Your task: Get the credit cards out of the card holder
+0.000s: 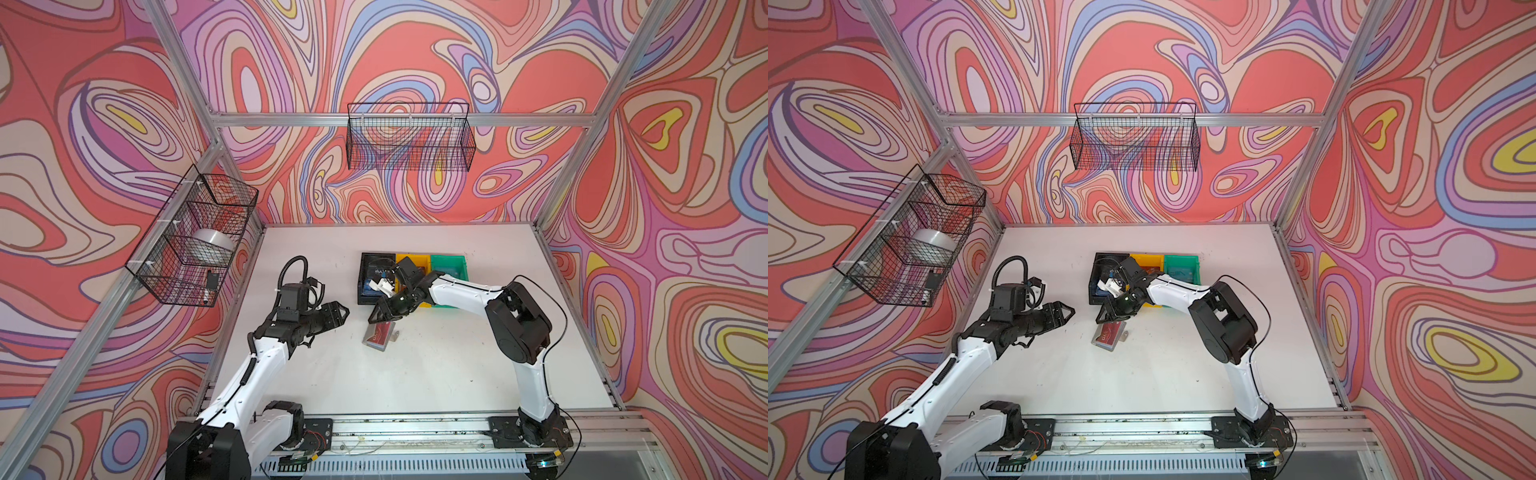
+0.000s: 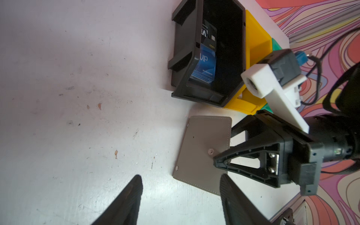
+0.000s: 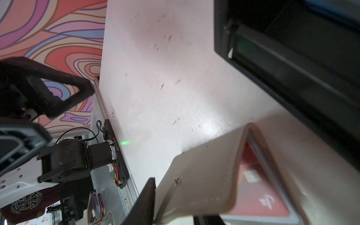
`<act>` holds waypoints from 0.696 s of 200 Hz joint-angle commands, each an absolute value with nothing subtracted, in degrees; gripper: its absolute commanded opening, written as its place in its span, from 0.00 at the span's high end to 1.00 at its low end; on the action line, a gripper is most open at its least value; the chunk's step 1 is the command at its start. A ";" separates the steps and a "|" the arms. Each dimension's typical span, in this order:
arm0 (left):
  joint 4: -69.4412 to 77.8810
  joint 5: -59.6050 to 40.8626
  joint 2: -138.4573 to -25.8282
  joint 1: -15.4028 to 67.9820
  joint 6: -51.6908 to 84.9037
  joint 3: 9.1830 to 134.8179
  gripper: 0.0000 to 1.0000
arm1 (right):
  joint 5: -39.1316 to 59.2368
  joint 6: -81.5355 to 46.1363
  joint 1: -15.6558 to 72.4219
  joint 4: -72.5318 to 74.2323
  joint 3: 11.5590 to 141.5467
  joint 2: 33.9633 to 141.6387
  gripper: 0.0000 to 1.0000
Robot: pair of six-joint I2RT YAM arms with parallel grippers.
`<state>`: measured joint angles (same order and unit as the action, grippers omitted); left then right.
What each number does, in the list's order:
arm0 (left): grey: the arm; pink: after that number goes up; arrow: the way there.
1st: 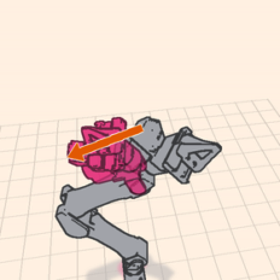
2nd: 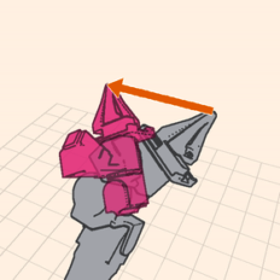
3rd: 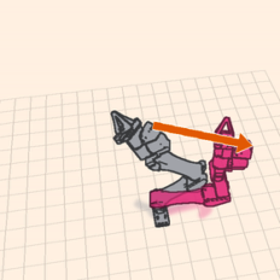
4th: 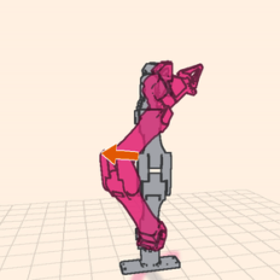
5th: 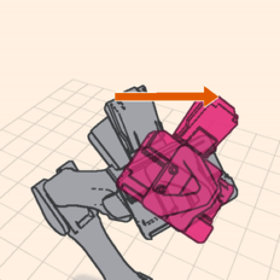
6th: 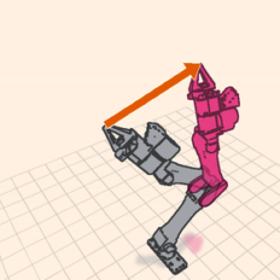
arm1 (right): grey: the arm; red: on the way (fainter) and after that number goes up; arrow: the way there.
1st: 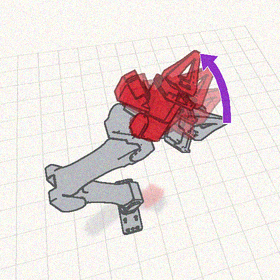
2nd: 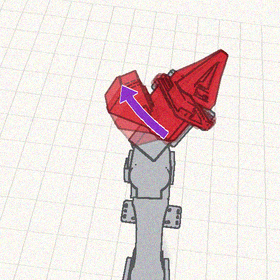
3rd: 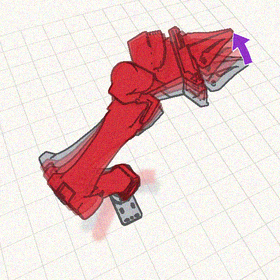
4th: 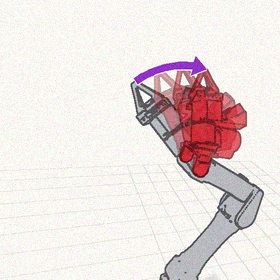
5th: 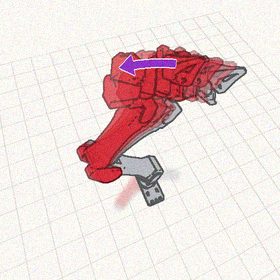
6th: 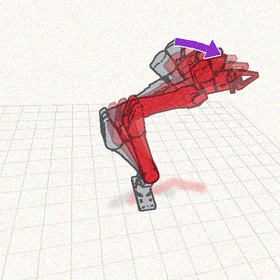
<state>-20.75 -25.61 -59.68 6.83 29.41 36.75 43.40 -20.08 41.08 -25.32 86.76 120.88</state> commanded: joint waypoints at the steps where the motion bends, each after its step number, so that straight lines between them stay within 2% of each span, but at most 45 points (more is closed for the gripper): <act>1: -24.39 -26.71 -59.11 5.82 31.12 37.89 0.34 | 44.27 -20.36 42.66 -26.87 91.11 123.53 0.62; 31: -25.00 -26.89 -57.22 4.24 33.09 37.97 0.34 | 44.50 -20.57 44.10 -28.11 95.73 126.41 0.57; 50: -25.90 -26.71 -55.87 3.08 33.49 38.12 0.34 | 44.86 -21.32 44.63 -27.79 97.39 128.03 0.50; 103: -30.32 -25.65 -53.98 0.32 32.99 39.79 0.35 | 47.90 -23.70 46.22 -24.57 97.06 129.39 0.37; 139: -30.06 -27.54 -54.19 -1.00 33.26 40.74 0.34 | 51.04 -25.96 46.82 -19.50 94.42 130.03 0.40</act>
<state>-27.94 -26.13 -54.50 -0.03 32.71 38.85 47.79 -24.16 46.11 -23.92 96.03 128.60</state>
